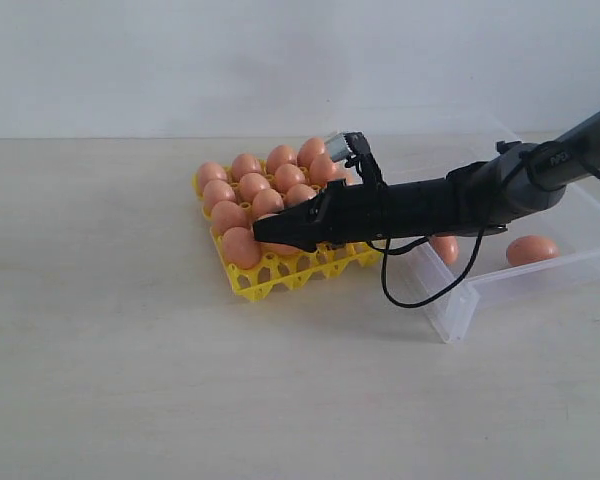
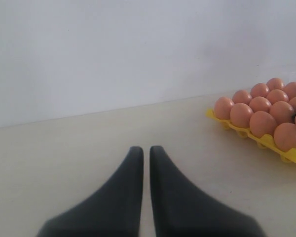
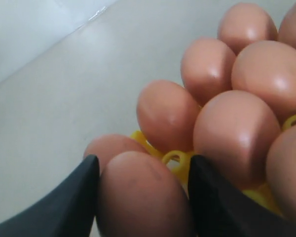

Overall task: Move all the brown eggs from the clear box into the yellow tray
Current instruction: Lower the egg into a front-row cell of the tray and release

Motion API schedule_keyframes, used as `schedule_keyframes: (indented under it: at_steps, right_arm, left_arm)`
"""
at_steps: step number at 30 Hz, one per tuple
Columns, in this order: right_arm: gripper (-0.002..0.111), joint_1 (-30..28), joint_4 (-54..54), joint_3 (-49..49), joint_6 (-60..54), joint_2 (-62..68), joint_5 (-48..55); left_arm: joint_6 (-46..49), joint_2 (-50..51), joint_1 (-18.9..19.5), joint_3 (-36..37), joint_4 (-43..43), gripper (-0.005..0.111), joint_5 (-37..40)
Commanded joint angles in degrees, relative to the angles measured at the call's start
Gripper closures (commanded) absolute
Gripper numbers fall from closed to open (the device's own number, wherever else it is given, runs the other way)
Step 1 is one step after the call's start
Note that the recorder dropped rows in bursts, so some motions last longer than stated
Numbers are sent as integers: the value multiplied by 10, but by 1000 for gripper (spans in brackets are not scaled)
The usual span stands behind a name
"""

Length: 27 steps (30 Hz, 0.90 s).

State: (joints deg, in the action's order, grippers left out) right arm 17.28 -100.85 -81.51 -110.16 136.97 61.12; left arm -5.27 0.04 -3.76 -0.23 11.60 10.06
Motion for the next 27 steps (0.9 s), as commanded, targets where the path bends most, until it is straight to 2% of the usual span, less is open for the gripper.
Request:
schedule_keyframes:
  at_steps: [1,4,9,11,17,19,22,27]
  right_arm:
    - [109,-2,9,2,-33,3,73]
    - [109,-2,9,2,-20,2,88]
    - [106,-2,9,2,-3,2,-15]
    - [97,-2,10,2,-7,2,-37]
    - [51,-2,10,2,-11,2,-44]
    - [42,-2,9,2,-11,2,-44]
    - [38,-2,9,2,-15,2,-44]
    - [38,-2,9,2,-47,-9,-45]
  left_arm:
    - [-3,0,-3,2,-1,103,-2]
    - [-3,0,-3,2,-1,103,-2]
    - [-3,0,-3,2,-1,103,-2]
    - [-3,0,-3,2,-1,103,-2]
    - [-3,0,-3,2,-1,103,-2]
    - [-3,0,-3,2,-1,103,-2]
    - [-3,0,-3,2,-1,103,-2]
    - [-3,0,-3,2,-1,103,-2]
